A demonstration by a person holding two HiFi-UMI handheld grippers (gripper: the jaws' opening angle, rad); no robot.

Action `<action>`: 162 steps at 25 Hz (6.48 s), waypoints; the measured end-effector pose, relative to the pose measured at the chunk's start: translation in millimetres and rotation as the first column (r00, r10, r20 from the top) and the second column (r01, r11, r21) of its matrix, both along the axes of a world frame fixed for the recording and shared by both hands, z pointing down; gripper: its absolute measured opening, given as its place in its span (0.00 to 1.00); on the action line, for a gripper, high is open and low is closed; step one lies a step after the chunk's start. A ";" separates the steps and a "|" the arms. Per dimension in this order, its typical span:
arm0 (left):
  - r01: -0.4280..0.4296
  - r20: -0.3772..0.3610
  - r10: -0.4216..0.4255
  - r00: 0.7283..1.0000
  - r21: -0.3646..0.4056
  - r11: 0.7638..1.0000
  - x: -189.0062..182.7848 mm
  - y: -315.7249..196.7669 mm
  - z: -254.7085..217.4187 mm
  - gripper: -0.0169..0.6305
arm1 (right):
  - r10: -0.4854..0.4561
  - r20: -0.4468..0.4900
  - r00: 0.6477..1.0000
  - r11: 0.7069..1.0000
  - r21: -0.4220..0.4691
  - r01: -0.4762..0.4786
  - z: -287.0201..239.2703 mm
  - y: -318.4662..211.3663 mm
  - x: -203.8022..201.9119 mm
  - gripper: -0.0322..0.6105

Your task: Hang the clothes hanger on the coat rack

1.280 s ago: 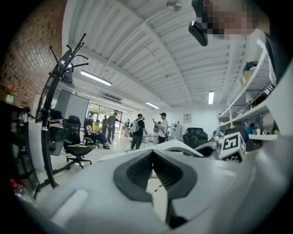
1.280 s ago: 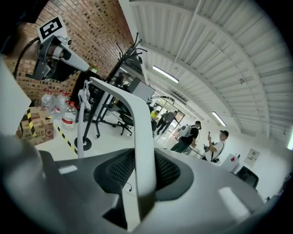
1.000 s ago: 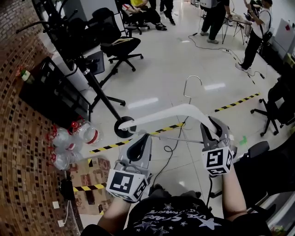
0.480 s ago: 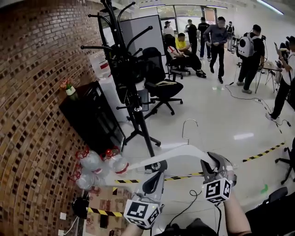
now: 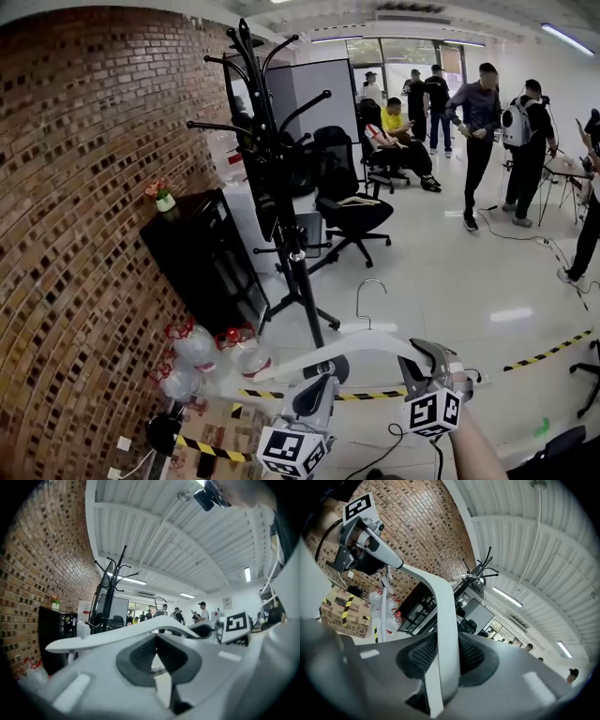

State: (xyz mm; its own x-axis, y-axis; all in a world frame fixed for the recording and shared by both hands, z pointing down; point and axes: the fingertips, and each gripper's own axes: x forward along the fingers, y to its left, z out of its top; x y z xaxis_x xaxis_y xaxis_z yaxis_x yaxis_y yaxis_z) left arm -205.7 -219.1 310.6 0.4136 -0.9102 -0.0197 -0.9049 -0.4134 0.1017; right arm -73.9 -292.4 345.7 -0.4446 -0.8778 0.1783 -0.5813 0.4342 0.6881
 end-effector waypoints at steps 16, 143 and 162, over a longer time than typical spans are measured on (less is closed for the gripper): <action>0.127 0.014 -0.129 0.992 0.083 0.988 -10.6 -48.2 -21.4 0.03 | -0.137 0.085 0.987 0.991 0.009 0.137 -12.0 -57.2 -18.7 0.21; -0.156 0.089 0.139 0.986 0.227 0.961 -256.3 -357.9 -104.4 0.03 | 0.427 -0.019 0.904 0.904 -0.009 -0.427 -149.6 -345.0 -259.7 0.21; -0.135 0.106 0.114 0.988 0.214 0.968 -270.6 -346.3 -101.5 0.03 | 0.391 -0.006 0.920 0.898 0.219 -0.381 -158.2 -330.1 -264.3 0.53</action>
